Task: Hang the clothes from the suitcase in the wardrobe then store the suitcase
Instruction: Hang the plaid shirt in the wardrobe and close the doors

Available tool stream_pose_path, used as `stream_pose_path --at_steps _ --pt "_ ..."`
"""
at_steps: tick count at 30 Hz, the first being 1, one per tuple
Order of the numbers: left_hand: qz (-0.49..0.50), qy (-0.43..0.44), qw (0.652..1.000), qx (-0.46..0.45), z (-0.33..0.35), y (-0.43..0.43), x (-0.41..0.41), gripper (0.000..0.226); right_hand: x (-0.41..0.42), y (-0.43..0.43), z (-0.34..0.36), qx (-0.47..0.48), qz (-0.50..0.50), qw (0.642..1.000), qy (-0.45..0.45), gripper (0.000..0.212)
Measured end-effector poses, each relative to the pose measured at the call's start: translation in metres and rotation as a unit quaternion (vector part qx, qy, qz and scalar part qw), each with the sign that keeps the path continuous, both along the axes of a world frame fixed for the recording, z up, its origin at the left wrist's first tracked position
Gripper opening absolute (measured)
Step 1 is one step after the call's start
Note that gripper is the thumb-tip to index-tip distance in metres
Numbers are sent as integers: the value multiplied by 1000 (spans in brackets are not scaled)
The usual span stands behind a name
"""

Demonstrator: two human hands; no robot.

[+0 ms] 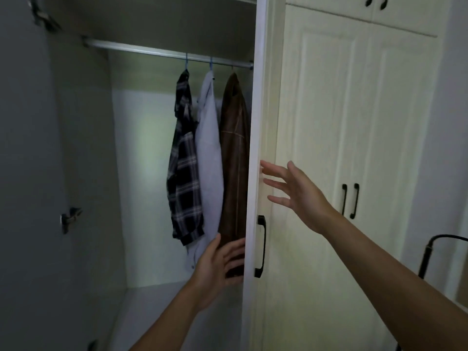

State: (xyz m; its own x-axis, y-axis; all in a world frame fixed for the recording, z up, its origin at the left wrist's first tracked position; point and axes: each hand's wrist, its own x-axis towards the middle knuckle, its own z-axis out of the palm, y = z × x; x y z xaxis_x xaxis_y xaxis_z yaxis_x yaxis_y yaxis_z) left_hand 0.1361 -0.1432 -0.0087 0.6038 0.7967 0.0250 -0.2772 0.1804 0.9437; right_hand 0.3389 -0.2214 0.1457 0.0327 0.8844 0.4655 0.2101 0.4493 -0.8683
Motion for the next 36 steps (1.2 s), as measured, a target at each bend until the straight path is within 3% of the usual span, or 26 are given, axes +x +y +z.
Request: stream_pose_path --at_steps 6,11,17,30,36 --pt "47 14 999 -5 2 41 -44 71 -45 61 -13 24 -30 988 -151 48" --pt "68 26 997 2 4 82 -78 69 -76 114 -26 73 -80 955 -275 53" --pt "88 32 996 2 3 131 -101 67 -86 167 -34 157 -174 879 -416 54" --pt "140 -4 990 -13 -5 218 -111 63 -106 239 -43 127 -270 811 -503 62" --pt "174 -17 984 -15 -5 240 -101 61 -104 274 -50 148 -274 807 -502 64"
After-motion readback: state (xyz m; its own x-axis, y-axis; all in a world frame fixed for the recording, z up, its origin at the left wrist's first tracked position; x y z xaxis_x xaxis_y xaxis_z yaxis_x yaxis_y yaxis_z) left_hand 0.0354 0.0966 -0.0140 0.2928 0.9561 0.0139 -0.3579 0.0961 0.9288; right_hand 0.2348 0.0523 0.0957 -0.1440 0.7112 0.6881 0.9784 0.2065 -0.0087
